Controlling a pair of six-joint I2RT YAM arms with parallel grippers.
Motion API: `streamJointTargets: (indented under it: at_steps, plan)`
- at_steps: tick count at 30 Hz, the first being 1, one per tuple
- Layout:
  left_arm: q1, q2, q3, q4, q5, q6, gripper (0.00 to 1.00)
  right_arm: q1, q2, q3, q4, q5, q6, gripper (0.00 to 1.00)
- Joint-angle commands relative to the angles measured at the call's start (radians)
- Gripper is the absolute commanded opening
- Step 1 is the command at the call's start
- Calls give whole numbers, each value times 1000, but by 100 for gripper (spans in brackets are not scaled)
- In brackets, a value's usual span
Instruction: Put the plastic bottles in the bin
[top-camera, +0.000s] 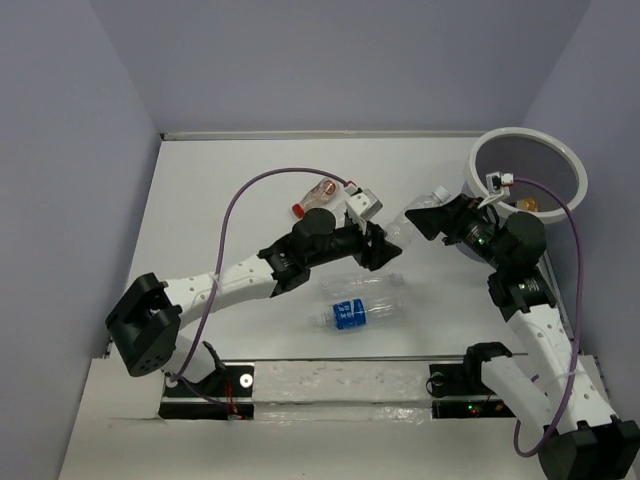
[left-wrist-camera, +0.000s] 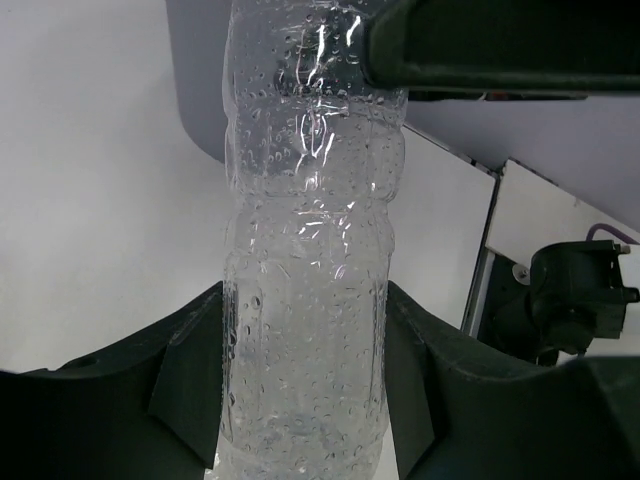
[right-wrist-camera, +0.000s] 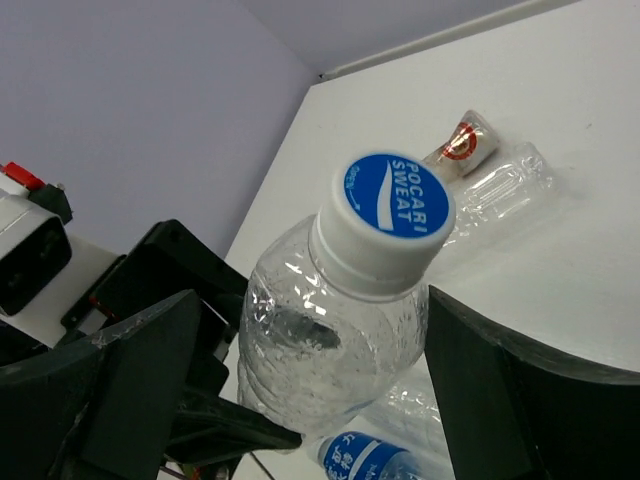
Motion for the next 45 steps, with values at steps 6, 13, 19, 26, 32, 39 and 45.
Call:
streamJointTargets:
  at_steps: [6,13,19,26,32,39,45]
  plan:
    - [-31,-97,-80,108,4,-45,59,61,70,24,142,-36,36,30]
    - [-31,-197,-156,19,-111,-39,99,61,93,196,28,136,-92,9]
    - [-99,-361,-307,-142,-247,-69,99,61,134,475,-134,510,-328,1]
    - [-244,-346,-351,-320,-430,-119,99,61,168,561,-194,1123,-461,1]
    - [-297,-283,-351,-347,-515,-111,99,41,174,570,-136,1322,-605,2]
    - [-305,-245,-381,-303,-525,-80,99,9,234,494,-113,1399,-608,2]
    - [-310,-214,-382,-286,-481,-60,99,-62,276,494,-92,1376,-597,4]
